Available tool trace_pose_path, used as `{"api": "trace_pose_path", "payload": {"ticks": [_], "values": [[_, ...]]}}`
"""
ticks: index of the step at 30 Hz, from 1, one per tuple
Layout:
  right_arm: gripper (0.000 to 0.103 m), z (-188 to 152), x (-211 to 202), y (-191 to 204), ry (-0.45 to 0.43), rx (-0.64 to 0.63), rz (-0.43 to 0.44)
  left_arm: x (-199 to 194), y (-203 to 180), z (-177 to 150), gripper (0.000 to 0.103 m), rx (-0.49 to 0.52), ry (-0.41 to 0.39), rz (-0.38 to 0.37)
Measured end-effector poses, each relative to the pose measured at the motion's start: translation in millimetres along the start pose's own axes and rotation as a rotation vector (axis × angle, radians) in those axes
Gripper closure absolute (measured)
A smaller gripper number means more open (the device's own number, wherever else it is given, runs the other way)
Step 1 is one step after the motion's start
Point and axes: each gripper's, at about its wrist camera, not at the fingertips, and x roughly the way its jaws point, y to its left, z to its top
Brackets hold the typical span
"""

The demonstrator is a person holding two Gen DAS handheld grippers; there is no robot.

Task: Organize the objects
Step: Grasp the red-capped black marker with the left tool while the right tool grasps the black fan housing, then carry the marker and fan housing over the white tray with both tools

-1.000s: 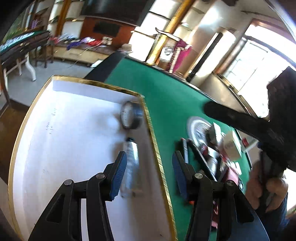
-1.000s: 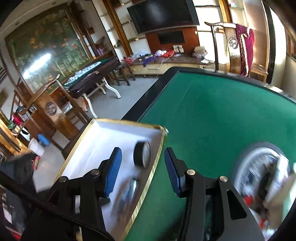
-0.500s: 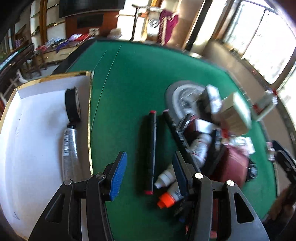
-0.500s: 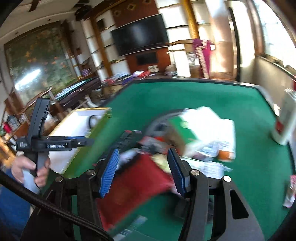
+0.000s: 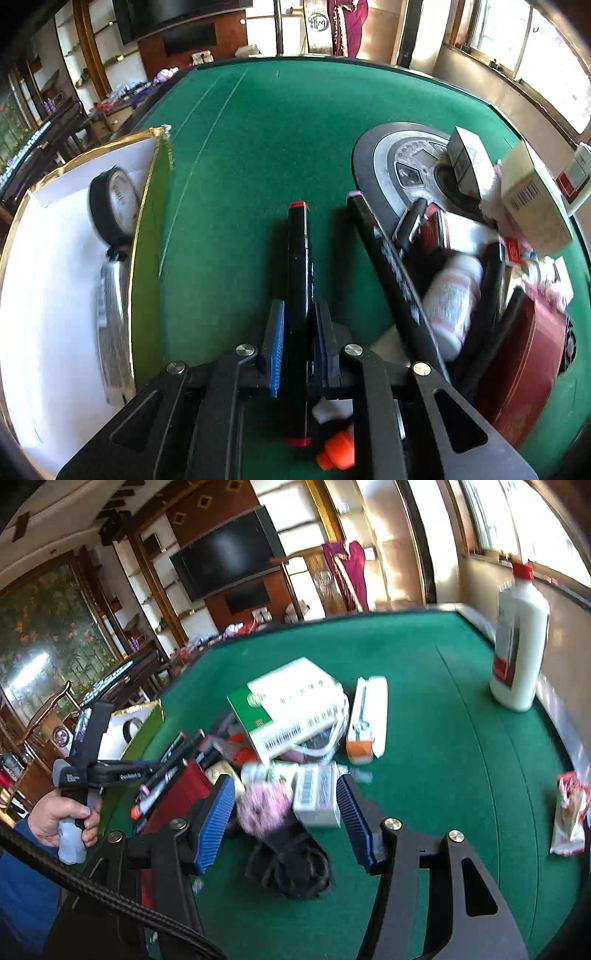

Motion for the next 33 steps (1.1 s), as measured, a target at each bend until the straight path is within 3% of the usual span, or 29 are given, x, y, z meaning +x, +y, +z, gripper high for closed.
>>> {"api": "trace_pose_path", "payload": {"ticks": [5,9,13,17,19,22,27,33], "values": [[0.033,-27.8,10.8,-9.9,0.083,-0.068,-0.038,-7.6,-4.8,-17.2,0.091,0.024,-0.068,0.049],[0.032,-34.8,23.4,6.3,0.125,-0.169,-0.062,-7.7,-8.1,-21.2,0.091,0.038,-0.102,0.058],[0.027,-45.3,37.5,25.0,0.152,-0.323,-0.173,-7.5,-6.9,-22.2,0.091,0.048,-0.118,0.044],[0.025,-47.7,49.0,27.6,0.174,-0.391,-0.213,-5.6,-6.1,-20.4,0.091,0.046,-0.127,0.021],[0.025,-45.6,54.9,26.0,0.176,-0.405,-0.200,-4.8,-7.4,-18.8,0.091,0.047,-0.131,0.019],[0.035,-45.4,57.4,16.8,0.190,-0.364,-0.130,-5.4,-7.4,-18.8,0.091,0.049,-0.135,0.019],[0.035,-47.5,43.1,12.6,0.156,-0.323,-0.123,-10.6,-3.6,-17.8,0.092,0.032,-0.141,-0.020],[0.035,-39.5,22.5,8.4,0.087,-0.246,-0.031,-35.4,-4.9,-16.2,0.092,0.020,-0.211,-0.060]]}}
